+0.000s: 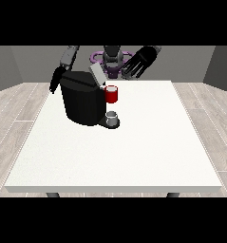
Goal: Insert the coffee pod into the coffee machine and close the lid
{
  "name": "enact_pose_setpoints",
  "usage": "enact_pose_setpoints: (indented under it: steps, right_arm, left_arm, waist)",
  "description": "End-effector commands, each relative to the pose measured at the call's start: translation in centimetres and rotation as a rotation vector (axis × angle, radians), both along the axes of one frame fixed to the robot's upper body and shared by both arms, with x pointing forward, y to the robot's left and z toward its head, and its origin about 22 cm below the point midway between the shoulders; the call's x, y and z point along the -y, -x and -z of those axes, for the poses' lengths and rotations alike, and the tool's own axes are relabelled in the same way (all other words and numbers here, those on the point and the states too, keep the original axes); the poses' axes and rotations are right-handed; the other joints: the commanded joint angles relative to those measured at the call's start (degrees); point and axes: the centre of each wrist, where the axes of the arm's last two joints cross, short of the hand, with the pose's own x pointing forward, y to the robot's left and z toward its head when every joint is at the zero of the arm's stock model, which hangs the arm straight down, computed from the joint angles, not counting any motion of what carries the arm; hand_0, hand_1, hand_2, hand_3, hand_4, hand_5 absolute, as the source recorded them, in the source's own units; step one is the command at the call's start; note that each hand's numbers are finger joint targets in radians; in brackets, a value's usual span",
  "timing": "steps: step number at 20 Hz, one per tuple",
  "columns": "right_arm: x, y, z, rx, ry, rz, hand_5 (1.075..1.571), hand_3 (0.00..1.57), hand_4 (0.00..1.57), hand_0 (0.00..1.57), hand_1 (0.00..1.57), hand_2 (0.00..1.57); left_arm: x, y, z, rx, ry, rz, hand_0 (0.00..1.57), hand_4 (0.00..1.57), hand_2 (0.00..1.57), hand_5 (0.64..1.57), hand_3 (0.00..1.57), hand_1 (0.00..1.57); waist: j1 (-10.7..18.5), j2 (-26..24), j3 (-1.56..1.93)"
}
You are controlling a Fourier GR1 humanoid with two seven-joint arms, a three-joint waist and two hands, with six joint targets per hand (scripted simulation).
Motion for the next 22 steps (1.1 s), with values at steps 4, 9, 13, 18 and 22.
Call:
enact_pose_setpoints:
  steps: [4, 9, 13, 18, 22]
  right_arm:
    - [1.7, 4.4, 4.6, -0.117, -0.014, 0.077, 1.571, 0.00, 0.00, 0.00, 0.00, 0.00]
    - [4.1, 7.5, 6.2, -0.199, -0.017, 0.114, 1.571, 0.00, 0.00, 0.00, 0.00, 0.00]
    - [1.1, 6.9, 5.1, -0.149, -0.042, 0.033, 1.571, 0.00, 0.00, 0.00, 0.00, 0.00]
    - [-1.7, 3.0, 0.3, -0.025, -0.084, -0.165, 1.571, 0.00, 0.00, 0.00, 0.00, 0.00]
    - [-0.6, 1.9, -1.9, 0.020, -0.013, -0.245, 1.571, 0.00, 0.15, 0.00, 0.00, 0.00]
  left_arm:
    - [0.6, 2.8, 12.1, -0.264, 0.664, -0.016, 0.00, 0.41, 0.00, 1.571, 0.00, 0.00]
    - [0.3, 9.2, 22.7, -0.445, 0.734, -0.085, 0.00, 0.42, 0.00, 1.571, 0.00, 0.00]
    - [-1.3, 11.8, 25.4, -0.555, 0.755, -0.161, 0.00, 0.32, 0.00, 1.571, 0.00, 0.00]
    - [-2.0, 11.0, 24.3, -0.562, 0.768, -0.208, 0.00, 0.41, 0.00, 1.571, 0.00, 0.00]
    - [-2.7, 12.3, 25.0, -0.543, 0.805, -0.212, 0.00, 0.37, 0.00, 1.571, 0.00, 0.00]
  waist:
    - [7.38, -9.74, -0.17]
    - [10.78, -19.41, 0.01]
    - [11.28, -24.53, 0.00]
    - [11.87, -25.44, 0.01]
    - [13.01, -23.44, 0.01]
